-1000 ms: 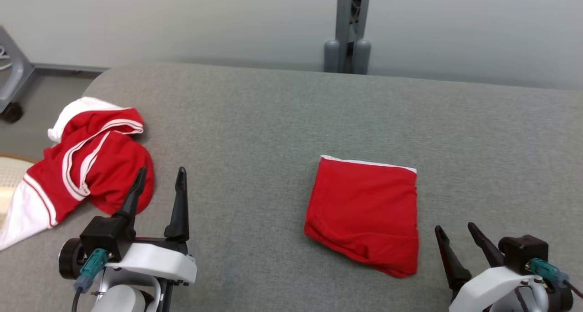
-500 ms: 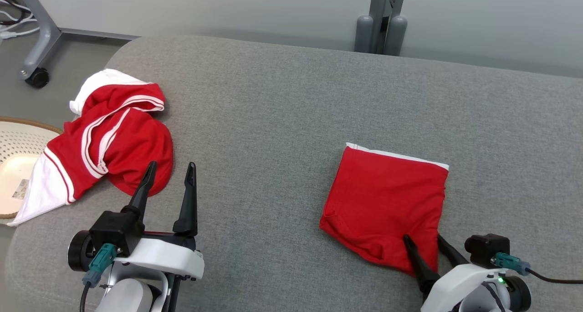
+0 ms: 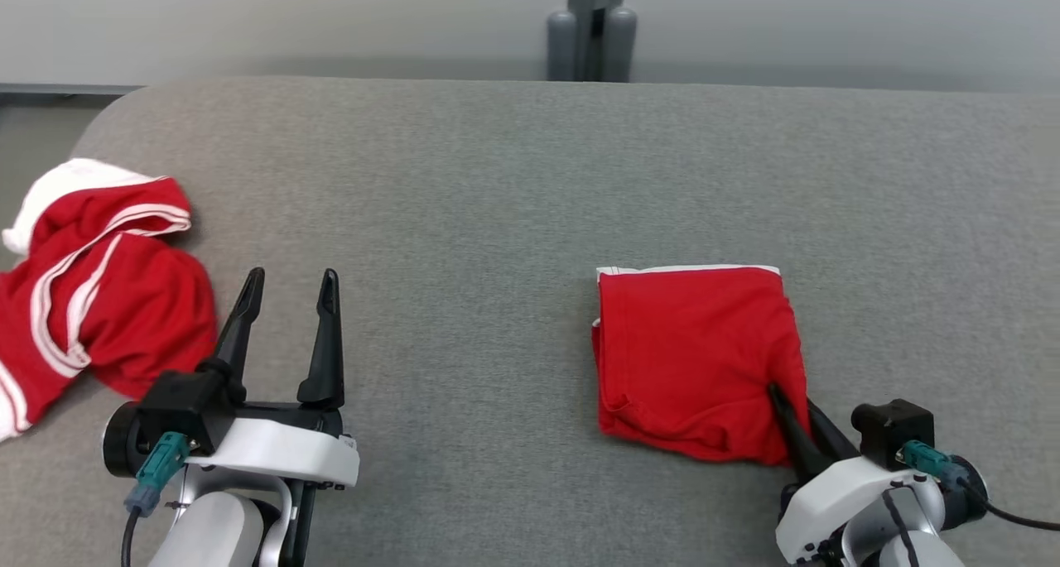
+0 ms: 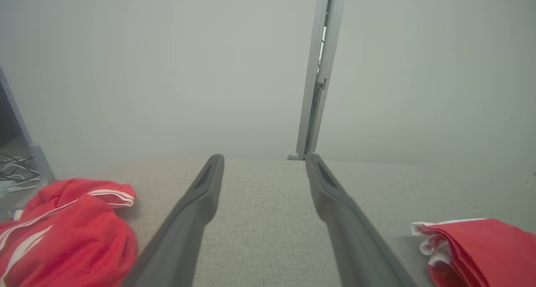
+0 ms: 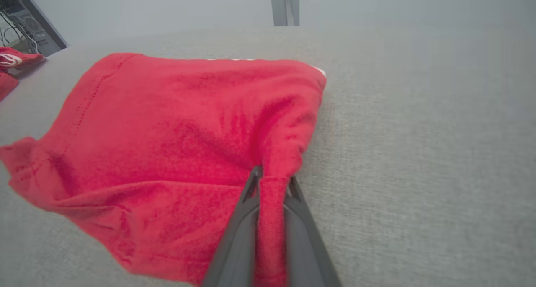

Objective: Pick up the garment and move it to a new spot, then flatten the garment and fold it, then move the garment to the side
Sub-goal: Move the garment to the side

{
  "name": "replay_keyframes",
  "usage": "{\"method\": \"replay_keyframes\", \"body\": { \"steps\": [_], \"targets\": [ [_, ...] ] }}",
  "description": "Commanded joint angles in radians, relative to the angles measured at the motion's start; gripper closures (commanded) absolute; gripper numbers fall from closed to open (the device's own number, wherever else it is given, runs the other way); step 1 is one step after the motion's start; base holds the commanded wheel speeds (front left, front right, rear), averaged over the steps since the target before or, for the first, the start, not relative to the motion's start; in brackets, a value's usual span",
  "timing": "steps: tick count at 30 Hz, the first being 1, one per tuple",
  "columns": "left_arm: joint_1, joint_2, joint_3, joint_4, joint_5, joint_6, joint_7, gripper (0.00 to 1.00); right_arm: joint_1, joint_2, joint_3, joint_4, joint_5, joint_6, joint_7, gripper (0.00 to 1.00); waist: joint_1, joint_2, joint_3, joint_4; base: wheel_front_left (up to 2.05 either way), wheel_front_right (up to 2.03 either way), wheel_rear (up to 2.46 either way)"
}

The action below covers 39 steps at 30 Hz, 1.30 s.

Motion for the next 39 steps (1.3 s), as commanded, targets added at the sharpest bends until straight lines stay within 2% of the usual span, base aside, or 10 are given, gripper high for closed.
{"method": "replay_keyframes", "body": {
  "steps": [1, 9, 10, 16, 24, 35, 36, 37, 38, 39],
  "targets": [
    [-0.006, 0.007, 0.005, -0.005, 0.01, 0.002, -0.003, 0.0, -0.002, -0.007, -0.005, -0.007, -0.013, -0.001, -0.01, 1.0, 0.0, -0.0001, 0.012, -0.055, 0.0, 0.0, 0.0],
    [-0.028, 0.028, -0.005, -0.059, 0.02, 0.006, 0.024, 0.0, 0.027, -0.021, -0.1, -0.059, -0.116, -0.001, -0.005, 1.0, 0.0, -0.0001, 0.05, -0.258, 0.0, 0.0, 0.0],
    [-0.036, 0.036, -0.01, -0.078, 0.027, 0.006, 0.035, 0.0, 0.031, -0.031, -0.125, -0.065, -0.128, -0.001, -0.004, 1.0, 0.0, -0.0001, 0.064, -0.305, 0.0, 0.0, 0.0],
    [-0.081, 0.057, -0.032, -0.118, 0.051, -0.006, 0.075, 0.0, -0.005, -0.062, -0.186, -0.063, -0.149, -0.001, -0.024, 1.0, 0.0, -0.0001, 0.113, -0.403, 0.0, 0.0, 0.0],
    [-0.162, 0.064, -0.068, -0.15, 0.082, -0.022, 0.107, 0.0, -0.207, -0.161, -0.176, 0.041, -0.198, -0.001, -0.075, 1.0, 0.0, -0.0001, 0.186, -0.429, 0.0, 0.0, 0.0],
    [-0.212, 0.049, -0.11, -0.161, 0.104, -0.033, 0.112, 0.0, -0.426, -0.289, -0.228, 0.261, -0.306, -0.001, -0.109, 1.0, 0.0, -0.0001, 0.228, -0.404, 0.0, 0.0, 0.0],
    [-0.212, 0.048, -0.112, -0.16, 0.104, -0.032, 0.11, 0.0, -0.434, -0.293, -0.237, 0.275, -0.311, -0.001, -0.115, 0.67, 0.0, -0.0001, 0.229, -0.402, 0.0, 0.0, 0.0],
    [-0.213, 0.047, -0.112, -0.16, 0.104, -0.032, 0.108, 0.0, -0.44, -0.294, -0.249, 0.29, -0.316, -0.001, -0.12, 0.14, 0.0, -0.0001, 0.231, -0.401, 0.0, 0.0, 0.0],
    [-0.214, 0.047, -0.113, -0.158, 0.104, -0.031, 0.108, 0.0, -0.444, -0.295, -0.26, 0.302, -0.323, -0.001, -0.127, 0.0, 0.0, -0.0001, 0.232, -0.401, 0.0, 0.0, 0.0],
    [-0.214, 0.047, -0.113, -0.157, 0.103, -0.031, 0.107, 0.0, -0.449, -0.293, -0.273, 0.313, -0.33, -0.001, -0.135, 0.0, 0.0, -0.0001, 0.232, -0.4, 0.0, 0.0, 0.0]
  ]
}}
